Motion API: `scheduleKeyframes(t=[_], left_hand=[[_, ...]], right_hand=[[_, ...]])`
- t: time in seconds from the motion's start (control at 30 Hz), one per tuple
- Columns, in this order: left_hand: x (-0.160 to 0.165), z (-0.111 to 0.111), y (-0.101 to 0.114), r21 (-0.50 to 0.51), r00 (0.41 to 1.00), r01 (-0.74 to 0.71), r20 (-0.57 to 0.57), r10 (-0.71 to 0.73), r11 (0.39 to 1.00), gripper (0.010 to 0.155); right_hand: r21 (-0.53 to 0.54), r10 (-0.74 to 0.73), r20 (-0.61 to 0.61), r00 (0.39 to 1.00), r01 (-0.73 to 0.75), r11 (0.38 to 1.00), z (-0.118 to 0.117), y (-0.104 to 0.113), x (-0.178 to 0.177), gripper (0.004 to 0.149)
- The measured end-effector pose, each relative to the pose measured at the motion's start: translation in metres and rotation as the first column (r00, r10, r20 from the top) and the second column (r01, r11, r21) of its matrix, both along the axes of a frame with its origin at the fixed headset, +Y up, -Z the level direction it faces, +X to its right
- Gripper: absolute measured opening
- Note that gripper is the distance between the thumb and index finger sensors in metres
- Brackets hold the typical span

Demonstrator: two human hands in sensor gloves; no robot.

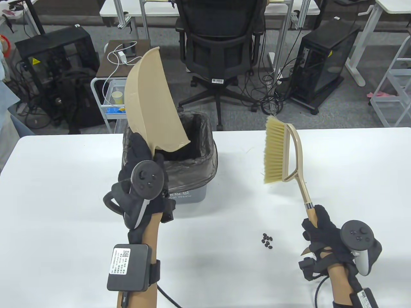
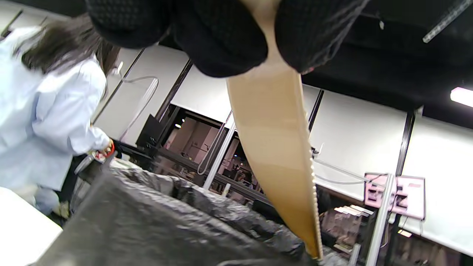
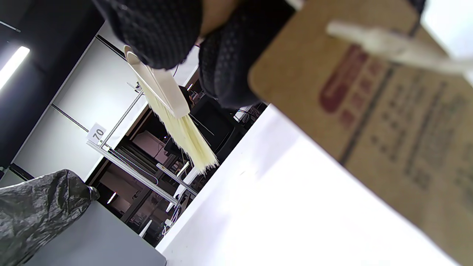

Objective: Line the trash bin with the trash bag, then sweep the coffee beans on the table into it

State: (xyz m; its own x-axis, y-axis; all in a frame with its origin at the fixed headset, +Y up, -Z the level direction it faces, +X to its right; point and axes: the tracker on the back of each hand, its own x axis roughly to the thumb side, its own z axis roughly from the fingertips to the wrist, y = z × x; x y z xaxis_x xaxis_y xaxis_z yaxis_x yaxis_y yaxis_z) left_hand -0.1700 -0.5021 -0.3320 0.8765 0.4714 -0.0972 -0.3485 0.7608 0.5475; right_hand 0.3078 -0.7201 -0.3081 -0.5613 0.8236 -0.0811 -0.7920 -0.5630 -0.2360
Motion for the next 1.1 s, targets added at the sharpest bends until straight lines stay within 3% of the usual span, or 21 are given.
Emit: scheduleKeyframes(t=[0.1, 0.2, 0.37, 0.53, 0.77, 0.9, 1.1], left_hand=[[-0.002, 0.005, 0.001, 0.029, 0.986, -0.148, 0.087, 0.145, 0.989, 0.071], [0.005, 0.009, -0.002, 0.001, 0.924, -0.324, 0.216, 0.316, 0.946, 0.070], [0.027, 0.013, -0.010, -0.093, 0.825, -0.398, 0.400, 0.400, 0.913, 0.069], [0.051, 0.015, -0.017, -0.157, 0.762, -0.328, 0.539, 0.359, 0.931, 0.070], [0.079, 0.020, -0.034, -0.154, 0.757, -0.135, 0.622, 0.202, 0.979, 0.069], [0.084, 0.024, -0.061, -0.200, 0.744, -0.035, 0.648, 0.159, 0.979, 0.069], [0.076, 0.031, -0.116, -0.323, 0.709, 0.018, 0.672, 0.216, 0.946, 0.069]], right_hand=[[-0.001, -0.003, 0.004, 1.000, 0.003, 1.000, 0.000, 0.000, 0.001, 0.070], [-0.006, -0.006, 0.003, 1.000, 0.006, 1.000, 0.000, 0.000, 0.001, 0.069], [-0.013, -0.005, 0.002, 1.000, 0.005, 1.000, 0.000, 0.000, 0.001, 0.070], [-0.021, -0.002, 0.006, 1.000, 0.002, 1.000, -0.001, -0.001, 0.001, 0.070], [-0.040, 0.007, 0.021, 1.000, -0.006, 0.999, -0.001, -0.002, 0.002, 0.069], [-0.058, -0.017, 0.029, 0.999, 0.019, 0.998, -0.003, -0.004, 0.008, 0.069], [-0.072, -0.014, 0.052, 0.999, 0.018, 0.997, -0.004, -0.007, 0.011, 0.070]])
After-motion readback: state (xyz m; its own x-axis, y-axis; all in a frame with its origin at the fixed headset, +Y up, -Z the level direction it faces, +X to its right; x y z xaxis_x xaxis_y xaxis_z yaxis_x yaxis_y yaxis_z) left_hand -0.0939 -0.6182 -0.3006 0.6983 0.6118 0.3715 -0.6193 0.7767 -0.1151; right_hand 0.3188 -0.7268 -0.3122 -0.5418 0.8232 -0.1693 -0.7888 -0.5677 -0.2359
